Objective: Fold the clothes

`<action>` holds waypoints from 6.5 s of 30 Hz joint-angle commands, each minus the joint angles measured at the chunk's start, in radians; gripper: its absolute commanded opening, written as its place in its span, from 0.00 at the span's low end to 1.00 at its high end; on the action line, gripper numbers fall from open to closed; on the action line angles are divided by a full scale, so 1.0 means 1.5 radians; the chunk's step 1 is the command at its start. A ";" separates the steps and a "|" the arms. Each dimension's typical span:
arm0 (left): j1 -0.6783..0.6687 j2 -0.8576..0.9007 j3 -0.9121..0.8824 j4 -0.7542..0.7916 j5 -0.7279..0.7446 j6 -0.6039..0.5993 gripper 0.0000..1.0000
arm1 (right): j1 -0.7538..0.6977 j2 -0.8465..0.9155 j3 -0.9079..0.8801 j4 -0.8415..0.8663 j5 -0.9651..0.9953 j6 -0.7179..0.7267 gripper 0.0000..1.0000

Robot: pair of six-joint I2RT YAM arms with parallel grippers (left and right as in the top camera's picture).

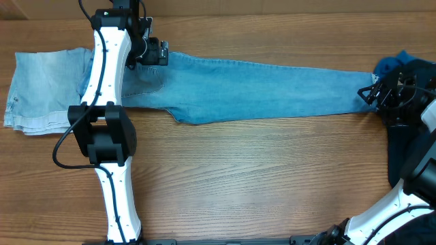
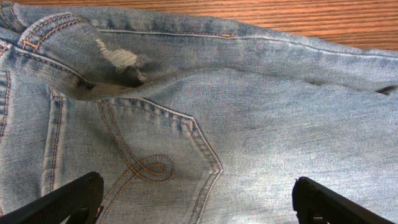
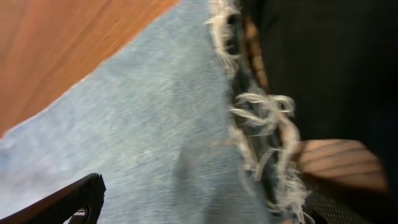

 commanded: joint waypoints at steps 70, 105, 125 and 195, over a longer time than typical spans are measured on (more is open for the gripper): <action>0.001 -0.043 0.023 0.043 0.108 -0.078 1.00 | 0.077 0.009 0.420 -0.353 0.329 -0.090 0.04; 0.051 -0.182 0.023 0.080 -0.058 -0.118 1.00 | 0.576 -0.002 0.488 -0.458 0.249 -0.066 0.04; 0.051 -0.182 0.023 0.053 -0.088 -0.106 1.00 | 0.628 0.011 0.370 -0.355 0.227 -0.066 0.10; 0.024 -0.048 -0.010 -0.033 -0.003 -0.117 0.94 | 0.486 0.030 0.438 -0.423 0.305 0.118 0.63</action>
